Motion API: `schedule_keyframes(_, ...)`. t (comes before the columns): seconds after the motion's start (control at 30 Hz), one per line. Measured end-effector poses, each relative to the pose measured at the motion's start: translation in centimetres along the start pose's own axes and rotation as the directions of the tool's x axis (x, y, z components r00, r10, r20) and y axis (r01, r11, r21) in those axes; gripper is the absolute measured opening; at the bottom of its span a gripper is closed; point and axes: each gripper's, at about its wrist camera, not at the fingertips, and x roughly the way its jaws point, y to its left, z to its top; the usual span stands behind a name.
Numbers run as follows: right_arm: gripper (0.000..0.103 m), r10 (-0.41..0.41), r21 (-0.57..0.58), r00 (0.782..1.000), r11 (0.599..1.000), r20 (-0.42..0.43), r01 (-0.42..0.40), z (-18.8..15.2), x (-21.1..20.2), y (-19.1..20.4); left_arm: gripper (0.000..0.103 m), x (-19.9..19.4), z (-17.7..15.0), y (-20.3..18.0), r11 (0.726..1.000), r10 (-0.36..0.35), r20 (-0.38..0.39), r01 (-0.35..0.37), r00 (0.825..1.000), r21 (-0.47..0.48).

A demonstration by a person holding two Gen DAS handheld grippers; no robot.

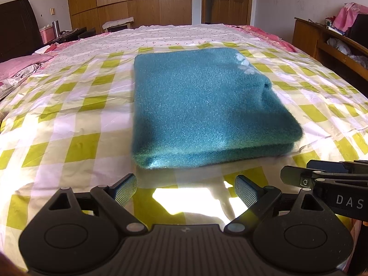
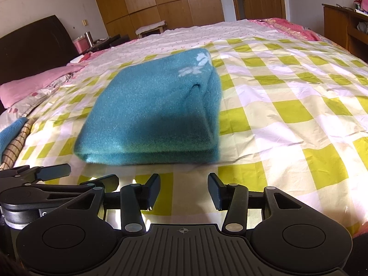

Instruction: Fold small clothes

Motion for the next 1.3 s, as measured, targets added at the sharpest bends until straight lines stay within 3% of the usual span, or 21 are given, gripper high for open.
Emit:
schedule_keyframes(0.5,0.046,-0.001,0.003,1.000,1.000,-0.025,0.002,-0.25,0.23,0.07,0.098,-0.33,-0.06,-0.38,0.999,0.043,-0.005,-0.043,0.999,0.034)
schedule_keyframes(1.3,0.046,0.002,-0.001,1.000,1.000,-0.029,-0.002,-0.52,0.23,0.26,0.097,-0.59,-0.20,-0.40,0.998,0.051,0.008,-0.051,0.999,0.033)
